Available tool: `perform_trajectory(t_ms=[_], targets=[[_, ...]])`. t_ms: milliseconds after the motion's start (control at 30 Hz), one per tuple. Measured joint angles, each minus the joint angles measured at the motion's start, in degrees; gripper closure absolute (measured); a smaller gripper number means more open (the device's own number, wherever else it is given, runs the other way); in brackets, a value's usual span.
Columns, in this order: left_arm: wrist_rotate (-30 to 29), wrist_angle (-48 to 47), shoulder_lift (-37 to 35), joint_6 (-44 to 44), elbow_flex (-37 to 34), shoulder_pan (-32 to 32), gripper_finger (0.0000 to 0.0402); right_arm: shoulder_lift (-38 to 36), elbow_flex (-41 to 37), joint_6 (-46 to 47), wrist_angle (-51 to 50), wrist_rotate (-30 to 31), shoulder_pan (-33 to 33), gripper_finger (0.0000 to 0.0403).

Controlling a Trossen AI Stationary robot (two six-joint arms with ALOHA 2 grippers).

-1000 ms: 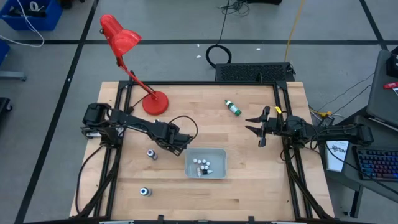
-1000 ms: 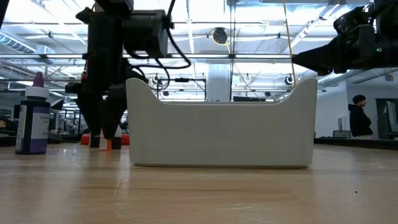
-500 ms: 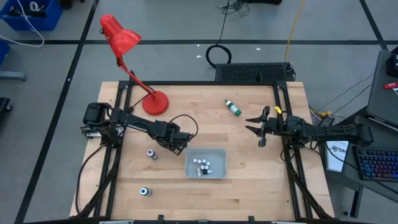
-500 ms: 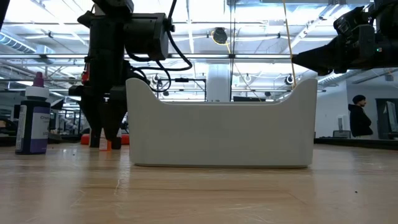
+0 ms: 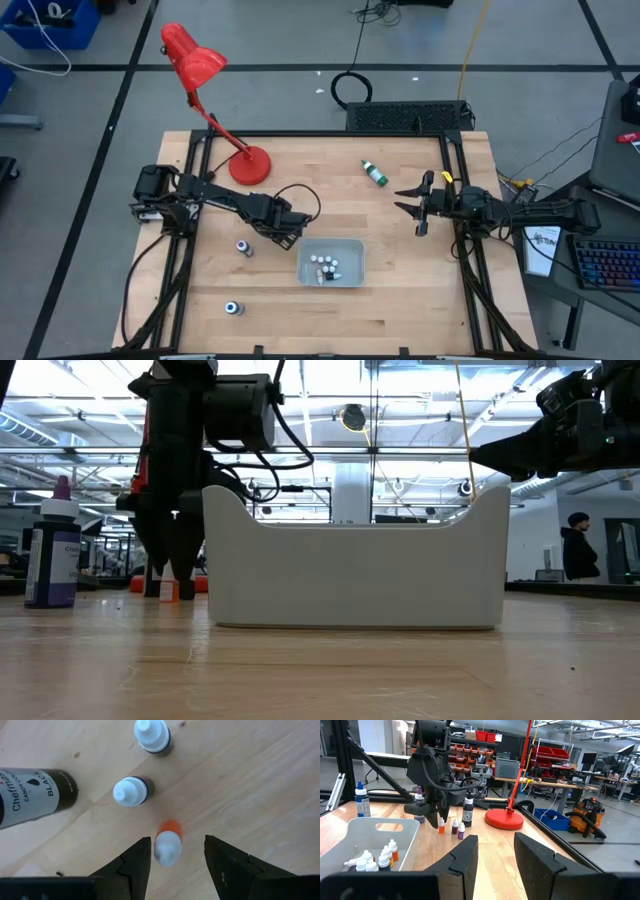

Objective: Pick & Place food coloring
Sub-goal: Put the small orange food coloring bottle into the gray bin

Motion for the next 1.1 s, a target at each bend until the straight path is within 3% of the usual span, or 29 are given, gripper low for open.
perform_trajectory(t_ms=[867, 1100], targets=[[-0.22, -0.07, 0.0, 0.05, -0.02, 0.0, 0.0216, 0.0, 0.0, 0.0, 0.01, 0.01, -0.02, 0.0287], [-0.26, -0.2, -0.02, 0.38, -0.02, 0.0, 0.0273, 0.02, 0.0, -0.01, -0.01, -0.01, 0.0, 0.0287]])
